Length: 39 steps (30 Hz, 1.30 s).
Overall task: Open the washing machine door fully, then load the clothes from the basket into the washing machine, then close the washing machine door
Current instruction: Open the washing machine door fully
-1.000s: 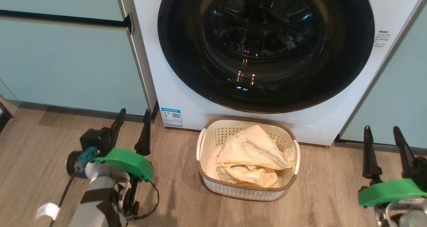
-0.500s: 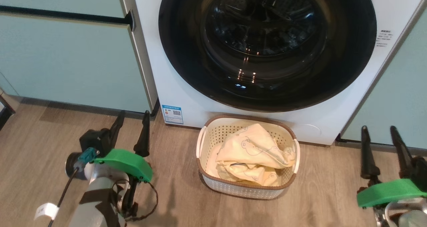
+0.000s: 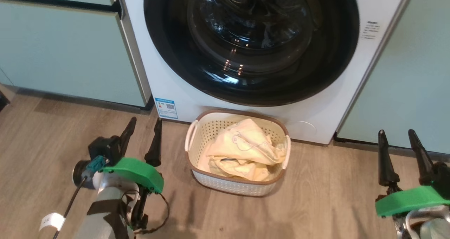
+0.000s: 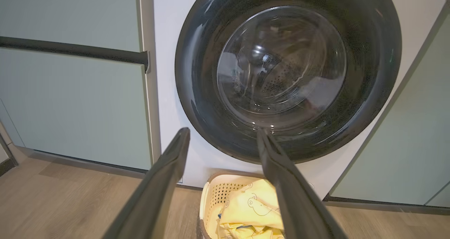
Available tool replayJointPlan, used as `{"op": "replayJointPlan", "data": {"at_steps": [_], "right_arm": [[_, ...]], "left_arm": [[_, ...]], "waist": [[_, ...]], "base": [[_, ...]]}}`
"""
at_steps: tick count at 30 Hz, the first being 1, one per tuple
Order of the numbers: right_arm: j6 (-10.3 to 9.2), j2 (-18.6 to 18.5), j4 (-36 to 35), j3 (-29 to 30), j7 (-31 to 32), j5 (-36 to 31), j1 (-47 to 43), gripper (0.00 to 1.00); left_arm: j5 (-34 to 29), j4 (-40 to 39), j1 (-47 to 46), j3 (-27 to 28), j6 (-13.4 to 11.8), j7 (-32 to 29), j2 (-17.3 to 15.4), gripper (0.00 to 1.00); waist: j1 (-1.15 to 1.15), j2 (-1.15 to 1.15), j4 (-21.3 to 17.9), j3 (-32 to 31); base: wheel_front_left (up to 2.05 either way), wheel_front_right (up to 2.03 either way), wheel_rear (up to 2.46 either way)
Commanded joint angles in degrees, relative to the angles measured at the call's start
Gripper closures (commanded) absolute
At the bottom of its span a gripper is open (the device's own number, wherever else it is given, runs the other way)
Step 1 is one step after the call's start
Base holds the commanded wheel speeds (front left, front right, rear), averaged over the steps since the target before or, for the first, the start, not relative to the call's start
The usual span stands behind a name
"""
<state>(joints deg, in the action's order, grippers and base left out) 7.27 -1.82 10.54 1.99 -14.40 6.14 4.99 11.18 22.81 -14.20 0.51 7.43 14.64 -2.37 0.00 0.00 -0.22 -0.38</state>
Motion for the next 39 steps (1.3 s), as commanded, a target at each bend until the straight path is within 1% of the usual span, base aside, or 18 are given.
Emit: {"op": "replayJointPlan", "data": {"at_steps": [1,11,18,24,39], "right_arm": [[0.22,-1.06,-1.79,-1.27,-0.60,0.35,3.10,0.00],[0.22,-1.06,-1.91,-1.25,-0.60,0.53,3.18,0.00],[0.22,-1.06,-2.16,-1.02,-0.60,0.71,3.17,0.00],[0.22,-1.06,-2.47,-0.67,-0.60,0.60,2.90,0.00],[0.22,-1.06,-2.97,-0.89,-0.60,0.77,2.48,0.00]], "left_arm": [[0.65,-1.90,-3.00,1.61,0.05,0.36,-1.39,0.00],[1.47,-2.29,-3.32,0.87,0.05,0.36,-1.57,0.00],[0.97,-1.93,-3.26,1.04,0.05,0.36,-1.53,0.00],[-0.04,-0.56,-3.02,1.16,0.05,0.36,-1.42,0.00],[-0.69,-0.11,-2.88,1.68,0.05,0.36,-1.15,0.00]], "waist": [[0.00,0.00,-0.09,0.03],[0.00,0.00,-0.59,0.07],[0.00,0.00,-0.72,-0.14],[0.00,0.00,-0.58,-0.32],[0.00,0.00,-0.21,-0.63]], "base": [[1.06,1.40,-2.46],[1.07,1.36,-2.43],[0.79,0.83,-1.61],[0.30,0.30,-0.59],[0.00,0.00,0.00]]}}
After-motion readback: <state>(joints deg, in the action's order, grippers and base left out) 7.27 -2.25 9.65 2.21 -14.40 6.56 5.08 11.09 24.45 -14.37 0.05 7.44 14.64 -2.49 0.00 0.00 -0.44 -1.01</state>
